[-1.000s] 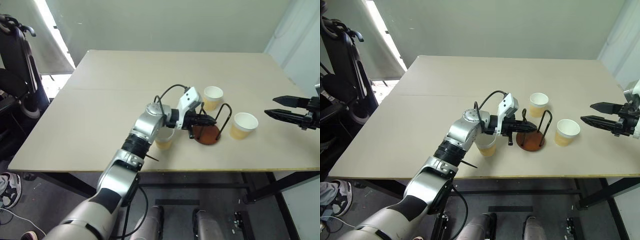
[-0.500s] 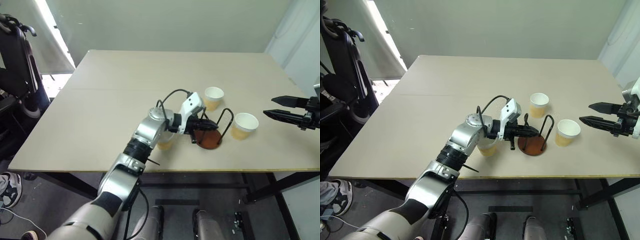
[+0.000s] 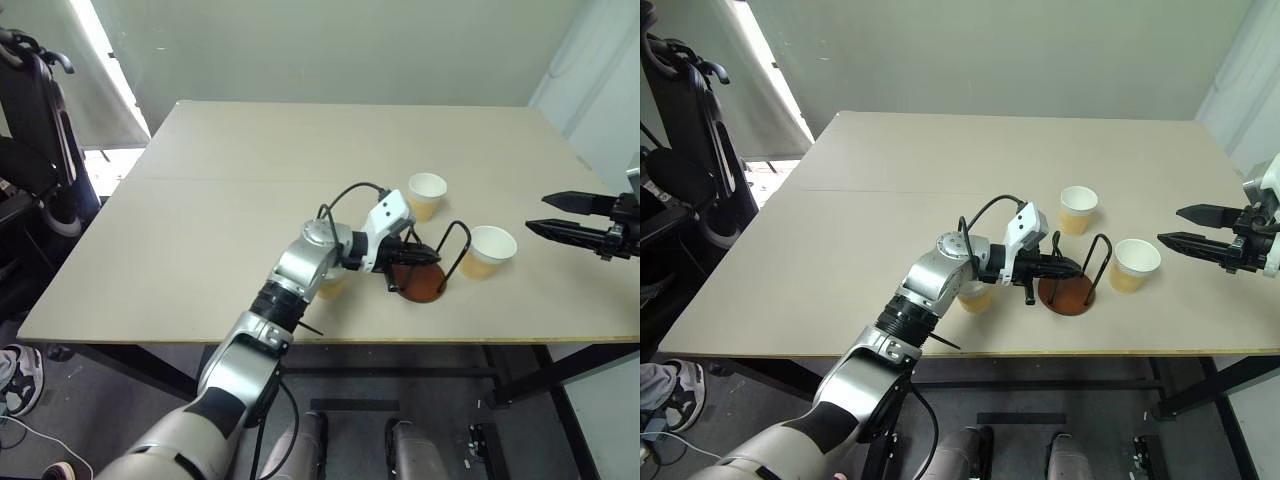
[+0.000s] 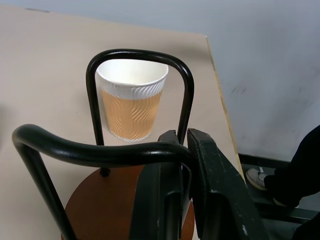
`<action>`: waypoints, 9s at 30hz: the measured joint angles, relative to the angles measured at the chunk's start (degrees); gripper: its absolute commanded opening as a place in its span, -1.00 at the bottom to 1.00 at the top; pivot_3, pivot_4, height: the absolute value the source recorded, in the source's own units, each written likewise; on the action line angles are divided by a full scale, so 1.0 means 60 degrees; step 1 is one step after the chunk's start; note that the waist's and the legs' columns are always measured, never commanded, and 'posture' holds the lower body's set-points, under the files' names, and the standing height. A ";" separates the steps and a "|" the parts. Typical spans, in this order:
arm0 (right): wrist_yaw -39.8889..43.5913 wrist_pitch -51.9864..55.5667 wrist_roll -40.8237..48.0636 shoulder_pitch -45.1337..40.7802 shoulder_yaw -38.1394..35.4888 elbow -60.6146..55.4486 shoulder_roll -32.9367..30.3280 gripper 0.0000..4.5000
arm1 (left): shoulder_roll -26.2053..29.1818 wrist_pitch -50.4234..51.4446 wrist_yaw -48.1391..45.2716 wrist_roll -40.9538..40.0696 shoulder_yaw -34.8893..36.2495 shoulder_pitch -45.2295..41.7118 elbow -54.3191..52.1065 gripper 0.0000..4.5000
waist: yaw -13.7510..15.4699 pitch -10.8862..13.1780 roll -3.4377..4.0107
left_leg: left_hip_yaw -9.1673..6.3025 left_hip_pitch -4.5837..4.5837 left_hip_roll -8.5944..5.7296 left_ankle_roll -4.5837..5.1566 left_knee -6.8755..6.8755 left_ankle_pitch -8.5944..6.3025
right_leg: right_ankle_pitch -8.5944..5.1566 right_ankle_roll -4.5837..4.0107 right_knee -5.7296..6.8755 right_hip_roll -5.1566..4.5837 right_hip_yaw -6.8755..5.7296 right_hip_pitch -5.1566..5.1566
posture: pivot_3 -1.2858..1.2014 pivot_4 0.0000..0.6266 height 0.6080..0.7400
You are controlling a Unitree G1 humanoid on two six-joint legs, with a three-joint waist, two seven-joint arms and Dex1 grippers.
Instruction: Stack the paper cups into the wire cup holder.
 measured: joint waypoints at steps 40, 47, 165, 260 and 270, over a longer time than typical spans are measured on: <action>0.0057 0.0146 0.0035 0.0024 0.0196 -0.0056 -0.0001 0.24 | 0.1525 0.0343 -0.1325 0.0056 -0.1046 0.0073 -0.1366 0.99 | -0.0003 -0.0001 0.0001 | -0.0002 0.0003 0.0000 -0.0004 0.0000 -0.0005 | -0.0001 0.0000 -0.0008 -0.0001 0.0005 0.0005 | 0.03 -0.52 1.00; 0.0134 0.0179 0.0037 0.0023 0.0196 -0.0056 -0.0002 0.24 | 0.1769 0.0438 -0.1527 0.0075 -0.1117 0.0072 -0.1498 0.99 | -0.0004 -0.0001 0.0001 | -0.0004 0.0004 0.0001 -0.0008 0.0000 -0.0009 | -0.0002 0.0000 -0.0008 -0.0001 0.0004 0.0004 | 0.03 -0.52 1.00; -0.0657 -0.8046 -0.8363 -0.9447 0.6011 1.1328 0.5022 -0.98 | 0.3840 -0.0916 -0.1496 0.0436 0.0439 -0.0860 0.0225 1.00 | -0.0083 0.0002 0.0012 | 0.0000 -0.0027 0.0053 -0.0056 0.0005 -0.0122 | 0.0052 -0.0260 0.0004 0.0004 -0.0066 -0.0080 | 0.03 -0.52 1.00; 0.2734 0.1821 -0.0612 -0.5271 0.4350 -0.2097 -0.0199 -0.12 | 0.7224 -0.2343 -0.4877 0.0281 -0.0892 -0.0254 -0.2984 1.00 | -0.0119 0.0001 0.0009 | -0.0049 -0.0029 0.0117 -0.0056 0.0053 -0.0135 | -0.0151 -0.0295 0.0160 0.0022 -0.0220 -0.0078 | 0.03 -0.52 1.00; 0.2450 0.1833 -0.0393 -0.4887 0.4346 -0.2292 -0.0203 -0.12 | 0.6680 -0.3554 -0.4767 0.1357 -0.1631 0.0047 -0.2219 1.00 | -0.0125 0.0000 0.0009 | -0.0049 -0.0029 0.0119 -0.0055 0.0057 -0.0135 | -0.0147 -0.0299 0.0165 0.0020 -0.0225 -0.0078 | 0.03 -0.52 1.00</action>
